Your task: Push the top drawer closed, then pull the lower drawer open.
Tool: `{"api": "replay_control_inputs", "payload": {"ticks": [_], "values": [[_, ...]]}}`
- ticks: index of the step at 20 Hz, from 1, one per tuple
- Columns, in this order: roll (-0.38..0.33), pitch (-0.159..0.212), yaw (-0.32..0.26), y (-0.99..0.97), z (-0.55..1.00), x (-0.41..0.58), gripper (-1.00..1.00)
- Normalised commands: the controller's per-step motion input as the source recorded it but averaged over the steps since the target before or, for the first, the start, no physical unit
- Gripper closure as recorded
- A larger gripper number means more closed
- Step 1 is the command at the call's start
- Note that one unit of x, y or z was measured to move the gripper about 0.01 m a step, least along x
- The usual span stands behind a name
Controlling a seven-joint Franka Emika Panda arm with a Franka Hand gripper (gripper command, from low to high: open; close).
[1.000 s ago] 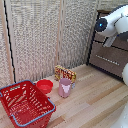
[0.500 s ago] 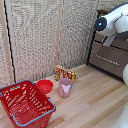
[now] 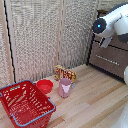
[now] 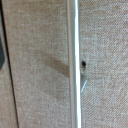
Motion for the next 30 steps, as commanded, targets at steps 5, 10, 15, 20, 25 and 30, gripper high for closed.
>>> {"api": "replay_control_inputs", "payload": {"ticks": [5,10,15,20,25,30], "values": [[-0.024,0.0,-0.026,0.15,-0.28,0.354,-1.0],[-0.07,0.0,-0.093,0.2,-0.4,0.34,-1.0],[-0.125,0.003,-0.1,0.21,-0.4,0.311,-1.0],[-0.143,0.005,-0.08,0.06,-0.33,0.269,-1.0],[-0.103,-0.003,-0.077,-0.08,-0.3,0.155,-1.0],[-0.016,-0.01,-0.047,-0.26,-0.3,0.122,-1.0]]}}
